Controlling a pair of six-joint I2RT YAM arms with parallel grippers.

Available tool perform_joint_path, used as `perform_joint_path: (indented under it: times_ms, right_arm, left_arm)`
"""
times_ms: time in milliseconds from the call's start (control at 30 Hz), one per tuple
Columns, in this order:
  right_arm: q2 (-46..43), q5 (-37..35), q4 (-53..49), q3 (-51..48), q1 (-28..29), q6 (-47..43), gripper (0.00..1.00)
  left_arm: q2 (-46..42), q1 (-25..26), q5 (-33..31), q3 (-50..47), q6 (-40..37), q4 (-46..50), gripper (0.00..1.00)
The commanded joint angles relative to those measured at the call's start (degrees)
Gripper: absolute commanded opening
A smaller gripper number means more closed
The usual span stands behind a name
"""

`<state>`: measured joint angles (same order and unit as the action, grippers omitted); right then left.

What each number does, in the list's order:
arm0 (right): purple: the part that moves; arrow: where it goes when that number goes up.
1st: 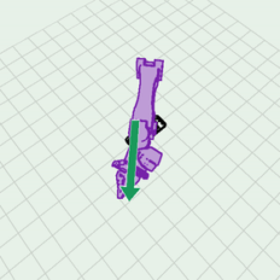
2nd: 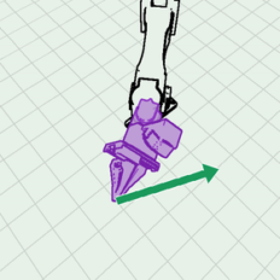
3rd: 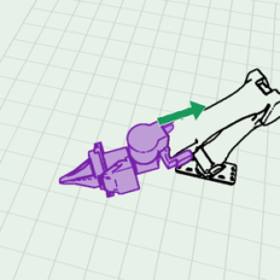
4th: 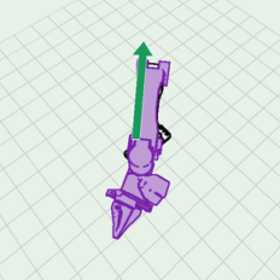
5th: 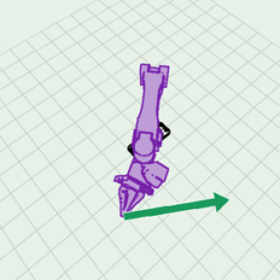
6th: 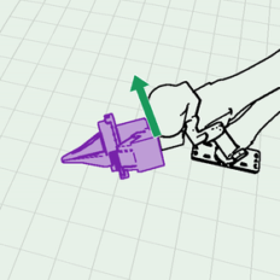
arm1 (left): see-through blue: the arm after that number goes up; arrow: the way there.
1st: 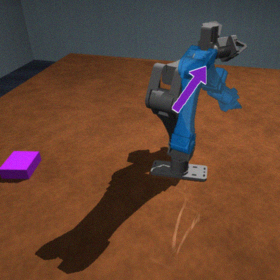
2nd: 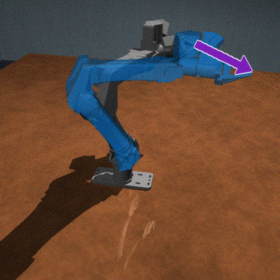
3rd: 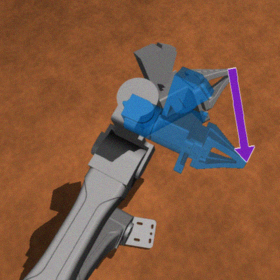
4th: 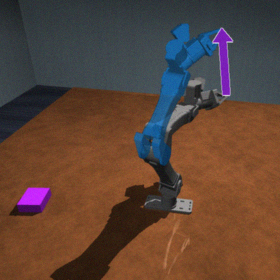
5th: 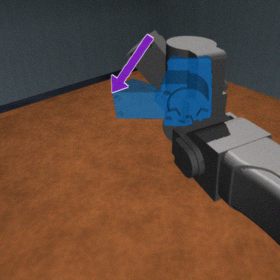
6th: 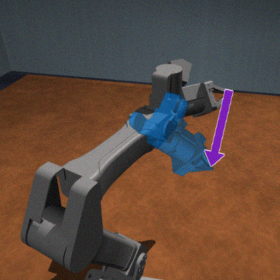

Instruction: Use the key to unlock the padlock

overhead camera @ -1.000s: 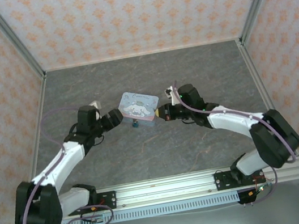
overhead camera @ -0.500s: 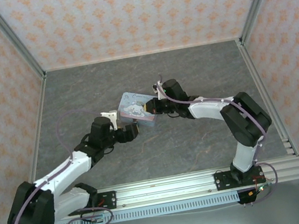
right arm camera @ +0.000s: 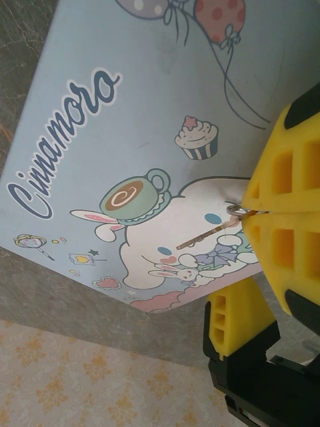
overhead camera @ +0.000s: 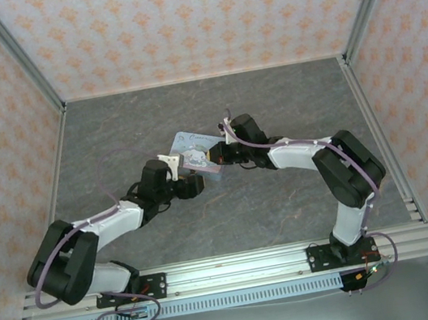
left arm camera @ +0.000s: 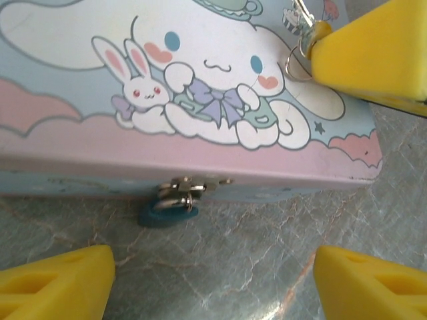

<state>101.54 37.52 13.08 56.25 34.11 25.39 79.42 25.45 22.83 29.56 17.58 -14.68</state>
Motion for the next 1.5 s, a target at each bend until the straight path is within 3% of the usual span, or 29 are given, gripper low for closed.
perform_joint_path:
  times_ms: [0, 333, 1167, 1467]
  right_arm:
    - [2.2, -2.4, -5.7, 0.0, 0.4, -2.3, 0.0]
    - [1.9, -2.4, -7.0, 0.3, 0.4, -3.4, 0.0]
    - [2.3, -2.1, -6.8, 0.3, 0.4, -3.9, 0.0]
    - [1.8, -1.7, -4.9, -0.3, 0.4, -3.3, 0.0]
  left_arm:
    - [2.0, -1.0, 1.4, 1.3, -2.2, -4.9, 0.76]
    - [9.7, -3.0, 5.2, 4.1, -4.4, -7.8, 0.64]
    - [17.5, -3.3, 6.8, 5.0, -3.0, -13.0, 0.47]
    - [18.0, -3.3, 7.0, 5.3, -2.2, -13.4, 0.3]
